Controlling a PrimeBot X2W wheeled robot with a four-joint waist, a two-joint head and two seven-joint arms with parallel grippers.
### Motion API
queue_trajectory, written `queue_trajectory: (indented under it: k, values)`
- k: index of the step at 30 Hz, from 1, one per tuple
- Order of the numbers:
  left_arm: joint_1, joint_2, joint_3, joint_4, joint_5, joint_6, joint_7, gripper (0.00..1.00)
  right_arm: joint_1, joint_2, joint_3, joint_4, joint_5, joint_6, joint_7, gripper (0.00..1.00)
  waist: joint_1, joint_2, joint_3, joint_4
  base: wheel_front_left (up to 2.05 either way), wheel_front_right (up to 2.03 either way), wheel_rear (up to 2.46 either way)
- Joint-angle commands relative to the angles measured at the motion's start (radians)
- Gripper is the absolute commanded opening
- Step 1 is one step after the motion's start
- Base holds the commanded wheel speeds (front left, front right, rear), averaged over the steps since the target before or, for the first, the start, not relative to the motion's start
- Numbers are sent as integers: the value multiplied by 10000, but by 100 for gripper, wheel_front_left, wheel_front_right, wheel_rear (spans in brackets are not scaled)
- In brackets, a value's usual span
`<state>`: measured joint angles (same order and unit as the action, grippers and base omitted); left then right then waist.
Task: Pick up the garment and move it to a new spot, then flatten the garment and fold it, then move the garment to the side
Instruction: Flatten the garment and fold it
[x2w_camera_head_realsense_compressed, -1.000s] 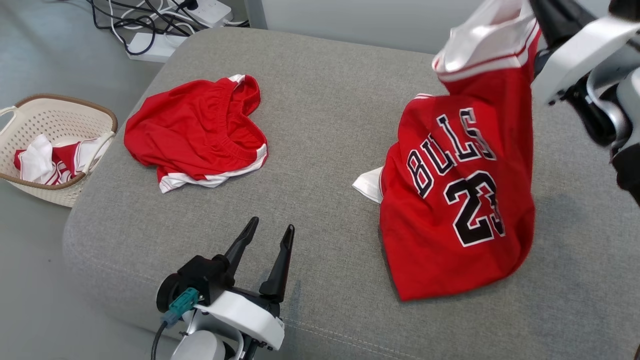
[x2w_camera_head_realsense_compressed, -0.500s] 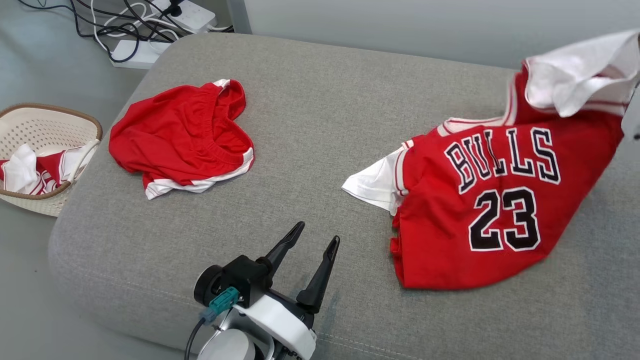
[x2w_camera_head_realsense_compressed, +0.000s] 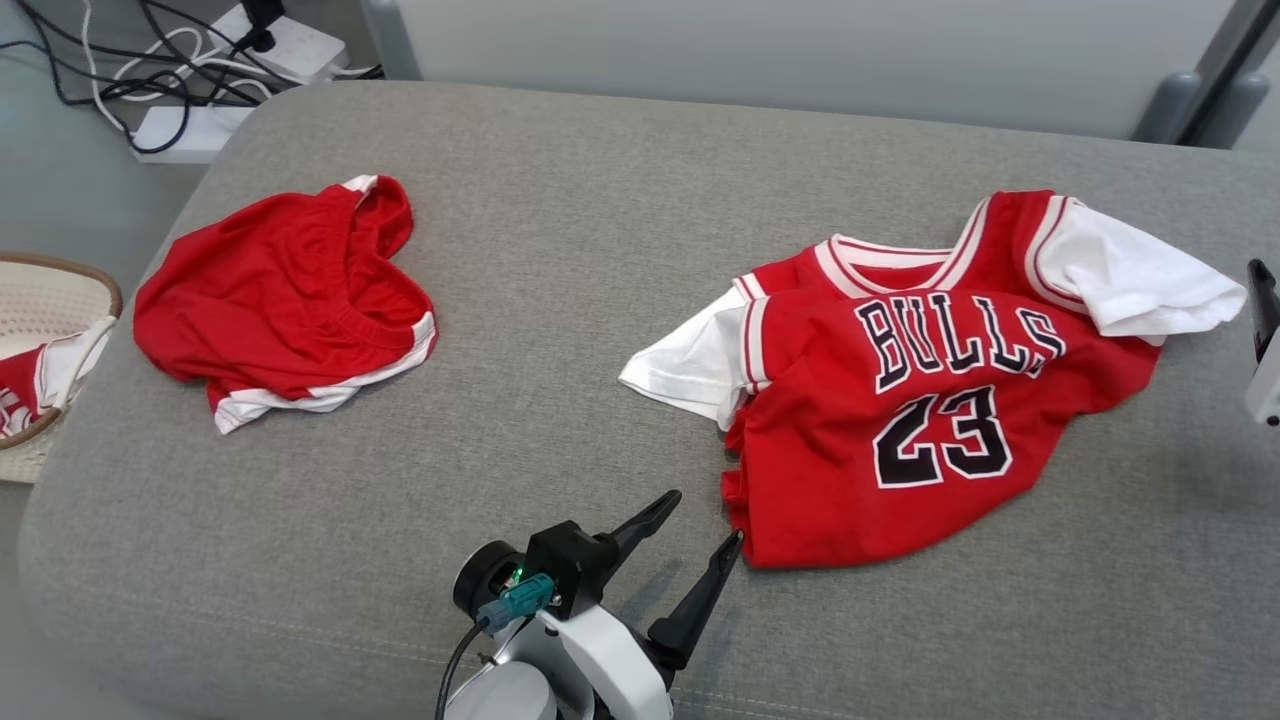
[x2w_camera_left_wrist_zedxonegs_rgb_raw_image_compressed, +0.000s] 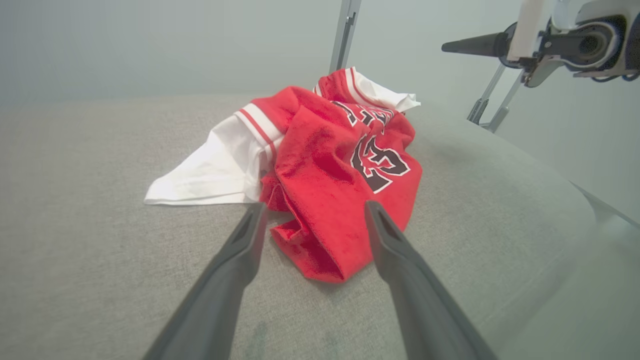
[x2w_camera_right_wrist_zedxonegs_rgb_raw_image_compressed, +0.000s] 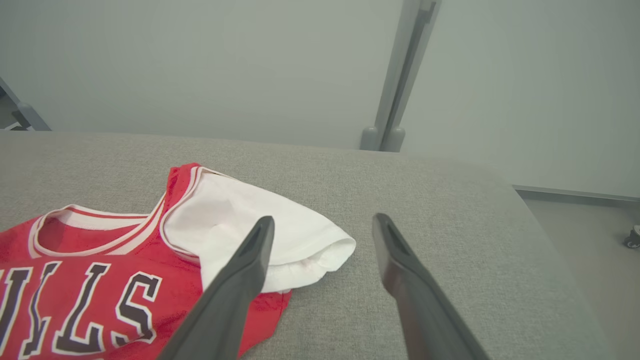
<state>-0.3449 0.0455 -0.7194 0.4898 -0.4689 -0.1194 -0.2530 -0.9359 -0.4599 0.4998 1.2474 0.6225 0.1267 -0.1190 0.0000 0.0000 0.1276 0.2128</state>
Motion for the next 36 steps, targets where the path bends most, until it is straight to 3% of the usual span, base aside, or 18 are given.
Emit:
queue_trajectory:
  k: [1, 15, 24, 25, 26, 27, 29, 36]
  values:
    - [-458, 47, 158, -18, -169, -34, -88, 100, 301, -97, 85, -83, 83, 40, -197, 100, 0, 0, -62, -213, 0, 0, 0]
    - [-1449, 47, -991, 2354, -2194, 398, -88, 100, 907, 545, 377, -1230, 114, 40, -860, 100, 0, 0, 226, -2028, 0, 0, 0]
    - [-1902, 47, -1311, 3132, -3189, 693, -88, 99, 1823, 737, 489, -4279, 124, 40, -1406, 100, 0, 0, 484, -2618, 0, 0, 0]
    - [-1961, 47, -1303, 3125, -3211, 701, -88, 83, 1955, 738, 382, -4695, 65, 40, -1415, 100, 0, 0, 511, -2643, 0, 0, 0]
    - [-2008, 47, -1255, 3089, -3235, 708, -88, 49, 2104, 730, 203, -5196, -32, 40, -1419, 100, 0, 0, 543, -2666, 0, 0, 0]
    - [-2008, 47, -1255, 3089, -3235, 708, -88, 49, 2104, 730, 203, -5196, -32, 40, -1419, 100, 0, 0, 543, -2666, 0, 0, 0]
    - [-2080, 47, -1218, 3081, -3193, 715, -88, 0, 2519, 752, -230, -6215, -304, 40, -1422, 100, 0, 0, 600, -2700, 0, 0, 0]
    - [-2578, 102, -928, 3416, -2851, 543, -88, 0, 4359, 1089, -1807, -8383, -1093, 40, -1426, 100, 0, 0, 661, -2721, 0, 0, 0]
